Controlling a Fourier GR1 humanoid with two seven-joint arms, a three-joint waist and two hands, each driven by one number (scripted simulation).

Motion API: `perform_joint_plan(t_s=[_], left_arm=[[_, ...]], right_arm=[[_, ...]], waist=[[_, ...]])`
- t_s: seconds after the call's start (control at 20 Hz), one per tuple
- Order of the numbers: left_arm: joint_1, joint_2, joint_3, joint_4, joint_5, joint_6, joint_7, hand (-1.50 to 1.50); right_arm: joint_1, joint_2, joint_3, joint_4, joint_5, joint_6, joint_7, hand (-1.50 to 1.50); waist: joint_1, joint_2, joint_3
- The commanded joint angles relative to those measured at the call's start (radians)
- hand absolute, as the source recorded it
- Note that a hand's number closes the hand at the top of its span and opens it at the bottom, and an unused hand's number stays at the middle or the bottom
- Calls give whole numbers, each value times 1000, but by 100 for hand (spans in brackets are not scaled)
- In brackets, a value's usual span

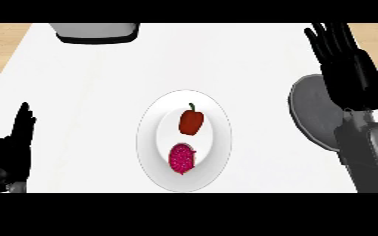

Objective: Pick the cupcake from the plate and place it in the pan

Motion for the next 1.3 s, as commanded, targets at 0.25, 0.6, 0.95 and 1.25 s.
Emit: perform_joint_plan(t_s=[0.25, 0.6, 0.95, 1.25], left_arm=[[-207, -84, -69, -201, 87, -108, 138, 0], [-162, -89, -56, -185, 133, -130, 176, 0], [-179, -102, -77, -249, 115, -108, 230, 0], [-210, -63, -43, -297, 160, -165, 307, 0]], right_arm=[[22, 171, 206, -196, 217, -179, -64, 150], [455, 17, 405, -366, 673, -418, -4, -150], [654, -167, 499, -605, 996, -408, 167, -150], [461, -151, 556, -675, 1161, -169, 507, -150]], waist=[[11, -12, 9], [-49, -25, 6], [-8, -13, 6], [32, -6, 6]])
